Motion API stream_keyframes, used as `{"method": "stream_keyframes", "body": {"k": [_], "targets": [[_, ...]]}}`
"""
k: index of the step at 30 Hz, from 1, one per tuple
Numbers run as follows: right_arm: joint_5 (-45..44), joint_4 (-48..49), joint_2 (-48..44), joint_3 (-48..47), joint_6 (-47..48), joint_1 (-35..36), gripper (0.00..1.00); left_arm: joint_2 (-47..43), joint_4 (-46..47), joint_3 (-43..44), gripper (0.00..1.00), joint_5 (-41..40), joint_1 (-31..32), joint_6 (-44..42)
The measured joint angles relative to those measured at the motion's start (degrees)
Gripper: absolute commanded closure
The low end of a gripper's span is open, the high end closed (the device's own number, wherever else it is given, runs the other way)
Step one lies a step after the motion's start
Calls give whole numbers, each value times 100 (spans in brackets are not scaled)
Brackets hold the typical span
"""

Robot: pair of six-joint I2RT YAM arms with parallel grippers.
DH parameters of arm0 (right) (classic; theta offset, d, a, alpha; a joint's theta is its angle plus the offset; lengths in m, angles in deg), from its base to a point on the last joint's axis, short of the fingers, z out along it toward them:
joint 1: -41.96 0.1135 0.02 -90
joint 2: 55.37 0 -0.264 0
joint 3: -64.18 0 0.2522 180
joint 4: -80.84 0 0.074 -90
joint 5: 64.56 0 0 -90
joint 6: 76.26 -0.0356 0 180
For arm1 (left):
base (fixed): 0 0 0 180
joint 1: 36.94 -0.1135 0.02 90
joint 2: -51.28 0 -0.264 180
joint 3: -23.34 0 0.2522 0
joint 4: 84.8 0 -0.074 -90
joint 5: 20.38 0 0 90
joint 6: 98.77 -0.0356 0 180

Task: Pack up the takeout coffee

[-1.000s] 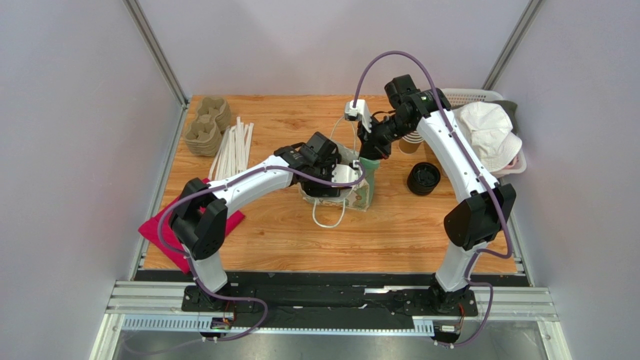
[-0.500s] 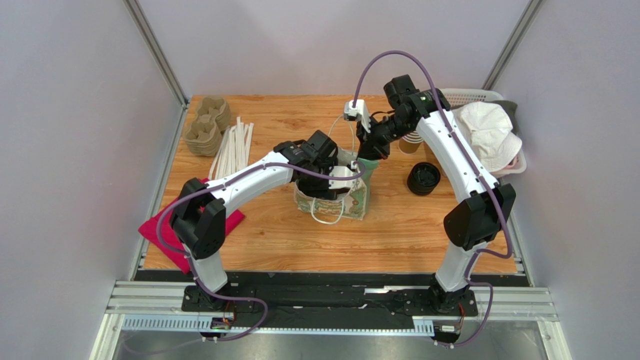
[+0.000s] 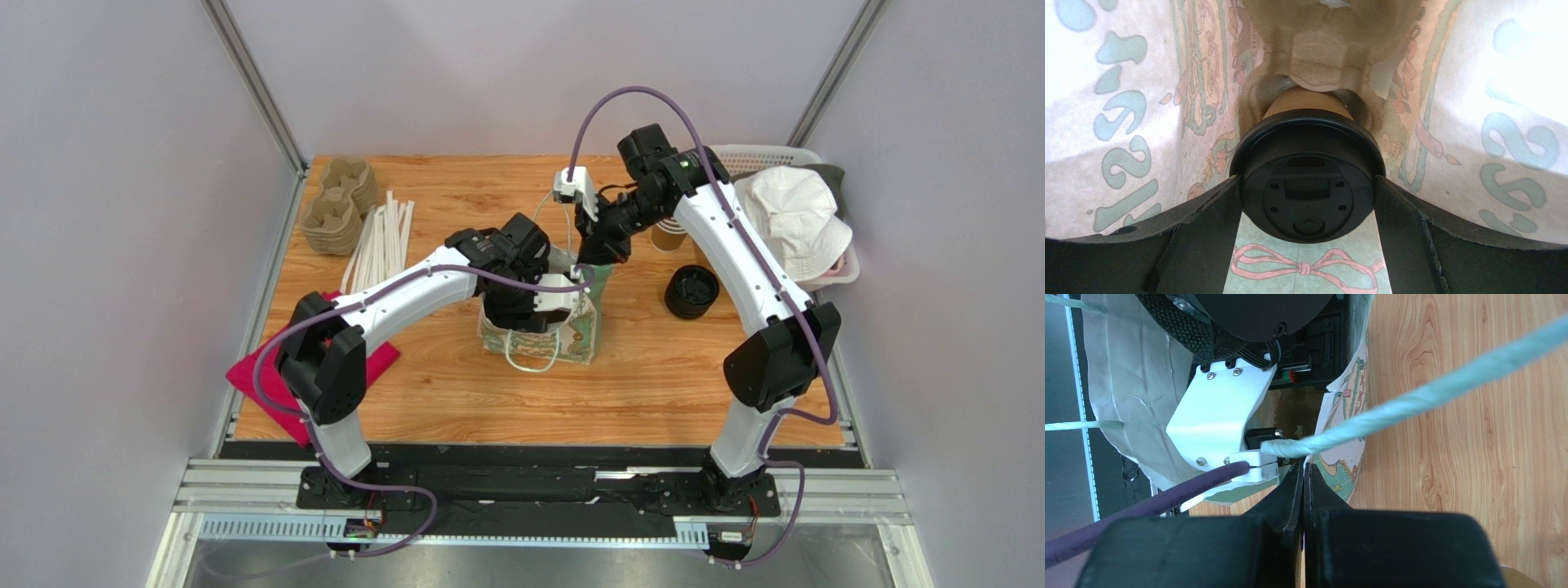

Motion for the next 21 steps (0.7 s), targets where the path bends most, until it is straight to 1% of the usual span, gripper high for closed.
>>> {"method": "stream_keyframes", "body": {"k": [8,9,10,21], "targets": [[-98,48,-68,0,0,20,100,-74,-142,-2,12,144,2,125],[-103,50,-68,0,0,24,100,-79,-157,-2,4,153,2,131],[-105,50,-68,0,0,28,100,-85,-177,-2,1,166,2,136],[-155,81,-92,0,0,61,100,-153,-293,-4,1,238,11,168]]}}
